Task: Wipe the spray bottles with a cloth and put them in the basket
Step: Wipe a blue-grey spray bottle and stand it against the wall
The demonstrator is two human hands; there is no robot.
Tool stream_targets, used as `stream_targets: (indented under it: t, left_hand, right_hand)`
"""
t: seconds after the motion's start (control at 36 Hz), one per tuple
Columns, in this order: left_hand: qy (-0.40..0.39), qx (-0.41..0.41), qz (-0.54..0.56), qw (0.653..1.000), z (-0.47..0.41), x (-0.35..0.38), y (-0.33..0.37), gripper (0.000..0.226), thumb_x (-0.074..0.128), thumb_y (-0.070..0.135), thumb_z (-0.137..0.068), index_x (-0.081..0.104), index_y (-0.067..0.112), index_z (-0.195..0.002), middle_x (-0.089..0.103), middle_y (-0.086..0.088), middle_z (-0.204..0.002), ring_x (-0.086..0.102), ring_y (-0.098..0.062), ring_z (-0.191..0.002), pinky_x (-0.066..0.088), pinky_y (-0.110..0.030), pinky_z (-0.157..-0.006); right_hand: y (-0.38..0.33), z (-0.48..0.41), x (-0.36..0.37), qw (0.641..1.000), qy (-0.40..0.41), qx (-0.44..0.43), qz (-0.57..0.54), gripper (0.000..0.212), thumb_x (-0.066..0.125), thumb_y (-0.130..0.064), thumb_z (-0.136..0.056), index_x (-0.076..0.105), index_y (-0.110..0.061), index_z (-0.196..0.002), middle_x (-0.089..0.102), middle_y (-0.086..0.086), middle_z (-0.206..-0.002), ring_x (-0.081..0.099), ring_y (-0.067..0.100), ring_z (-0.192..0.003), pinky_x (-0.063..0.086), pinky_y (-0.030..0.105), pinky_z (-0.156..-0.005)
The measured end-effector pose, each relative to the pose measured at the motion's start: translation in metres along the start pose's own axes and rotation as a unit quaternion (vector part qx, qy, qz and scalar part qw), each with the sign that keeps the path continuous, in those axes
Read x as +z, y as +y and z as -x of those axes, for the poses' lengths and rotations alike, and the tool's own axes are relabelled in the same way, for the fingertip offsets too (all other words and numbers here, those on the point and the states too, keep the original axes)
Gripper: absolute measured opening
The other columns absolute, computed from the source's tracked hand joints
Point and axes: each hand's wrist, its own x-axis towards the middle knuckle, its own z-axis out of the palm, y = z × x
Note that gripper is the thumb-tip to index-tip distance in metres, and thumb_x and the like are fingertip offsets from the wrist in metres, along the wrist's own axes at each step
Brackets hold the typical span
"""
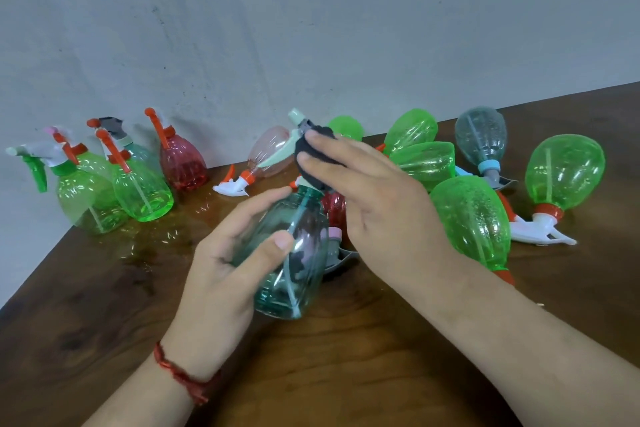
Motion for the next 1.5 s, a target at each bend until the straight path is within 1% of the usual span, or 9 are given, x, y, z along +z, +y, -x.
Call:
stream_targets:
  t: [0.08, 0.22, 0.36, 0.53, 0.69, 0.86, 1.03, 1.22, 1.5]
  left_hand:
    - [0.018, -0.013, 0.025, 0.999, 0.000, -0.002, -0.002, 0.053, 0.076, 0.034, -0.083, 0.072, 0.025, -0.135, 0.074, -0.003, -0.132, 0.072, -0.026, -0.121, 0.061, -0.032, -0.090]
    - [0.025, -0.033, 0.061, 0.997, -0.004, -0.004, 0.001, 0.044, 0.065, 0.024, -0.090, 0.071, 0.025, -0.134, 0.073, -0.008, -0.135, 0.071, -0.037, -0.122, 0.055, -0.063, -0.098]
    - [-0.001, -0.050, 0.088, 0.995, 0.000, -0.001, 0.002, 0.041, 0.061, 0.019, -0.091, 0.074, 0.021, -0.130, 0.075, -0.013, -0.130, 0.075, -0.036, -0.115, 0.062, -0.039, -0.087]
    - [0.008, -0.073, 0.145, 0.987, -0.002, -0.006, 0.004, 0.050, 0.059, 0.030, -0.094, 0.065, 0.016, -0.142, 0.070, -0.017, -0.138, 0.069, -0.045, -0.121, 0.057, -0.061, -0.096]
    - [0.002, -0.092, 0.118, 0.989, -0.006, -0.008, 0.003, 0.050, 0.065, 0.028, -0.091, 0.068, 0.017, -0.139, 0.072, -0.016, -0.134, 0.072, -0.043, -0.118, 0.064, -0.042, -0.083]
    - [-0.020, -0.055, 0.105, 0.993, 0.001, -0.001, 0.006, 0.041, 0.066, 0.013, -0.089, 0.073, 0.017, -0.130, 0.078, -0.015, -0.122, 0.078, -0.034, -0.106, 0.064, -0.034, -0.082]
    - [0.027, -0.039, 0.100, 0.994, -0.003, -0.010, 0.005, 0.051, 0.072, 0.035, -0.079, 0.076, 0.026, -0.129, 0.073, -0.014, -0.132, 0.073, -0.039, -0.116, 0.060, -0.052, -0.092]
    - [-0.036, -0.062, 0.092, 0.993, -0.002, -0.006, 0.002, 0.051, 0.072, 0.031, -0.079, 0.076, 0.022, -0.129, 0.077, -0.016, -0.125, 0.077, -0.037, -0.108, 0.063, -0.036, -0.083]
    - [0.046, -0.047, 0.119, 0.991, -0.010, -0.018, 0.004, 0.055, 0.067, 0.029, -0.083, 0.069, 0.016, -0.137, 0.072, -0.015, -0.133, 0.074, -0.033, -0.111, 0.064, -0.039, -0.079]
  right_hand:
    - [0.004, 0.000, 0.001, 1.000, 0.015, -0.003, 0.008, 0.053, 0.050, 0.006, -0.089, 0.075, -0.015, -0.130, 0.067, -0.003, -0.142, 0.059, 0.019, -0.130, 0.039, 0.022, -0.117]
    - [0.010, 0.002, -0.002, 0.999, 0.044, 0.014, -0.018, 0.055, 0.050, 0.010, -0.084, 0.078, -0.014, -0.125, 0.071, -0.003, -0.135, 0.065, 0.020, -0.125, 0.048, 0.034, -0.112]
    - [0.011, 0.003, 0.001, 0.999, 0.020, -0.005, -0.029, 0.064, 0.057, 0.022, -0.085, 0.075, -0.019, -0.131, 0.063, -0.004, -0.147, 0.058, 0.022, -0.134, 0.046, 0.036, -0.114]
    - [0.010, 0.004, 0.001, 0.994, 0.064, 0.025, -0.083, 0.051, 0.056, 0.012, -0.085, 0.082, -0.019, -0.116, 0.072, -0.008, -0.134, 0.069, 0.011, -0.121, 0.057, 0.033, -0.099]
    - [0.013, -0.003, -0.016, 0.969, 0.168, 0.099, -0.149, 0.053, 0.051, 0.019, -0.087, 0.078, -0.010, -0.122, 0.071, -0.003, -0.132, 0.063, 0.001, -0.127, 0.047, 0.022, -0.112]
    - [0.008, 0.000, -0.003, 0.985, 0.056, 0.073, -0.148, 0.063, 0.049, 0.019, -0.086, 0.077, -0.019, -0.128, 0.063, -0.009, -0.146, 0.055, -0.003, -0.135, 0.042, 0.015, -0.112]
    - [0.008, 0.000, -0.006, 0.961, 0.116, 0.138, -0.211, 0.048, 0.055, 0.011, -0.086, 0.084, -0.019, -0.110, 0.077, -0.010, -0.119, 0.068, -0.003, -0.116, 0.052, 0.018, -0.104]
    - [0.014, -0.007, -0.012, 0.919, 0.094, 0.166, -0.344, 0.053, 0.046, 0.022, -0.094, 0.078, -0.012, -0.120, 0.072, -0.004, -0.132, 0.062, 0.001, -0.130, 0.044, 0.019, -0.113]
    - [0.012, -0.002, -0.011, 0.927, 0.111, 0.197, -0.300, 0.051, 0.049, 0.016, -0.092, 0.083, -0.018, -0.108, 0.077, -0.012, -0.118, 0.066, 0.004, -0.122, 0.048, 0.025, -0.111]
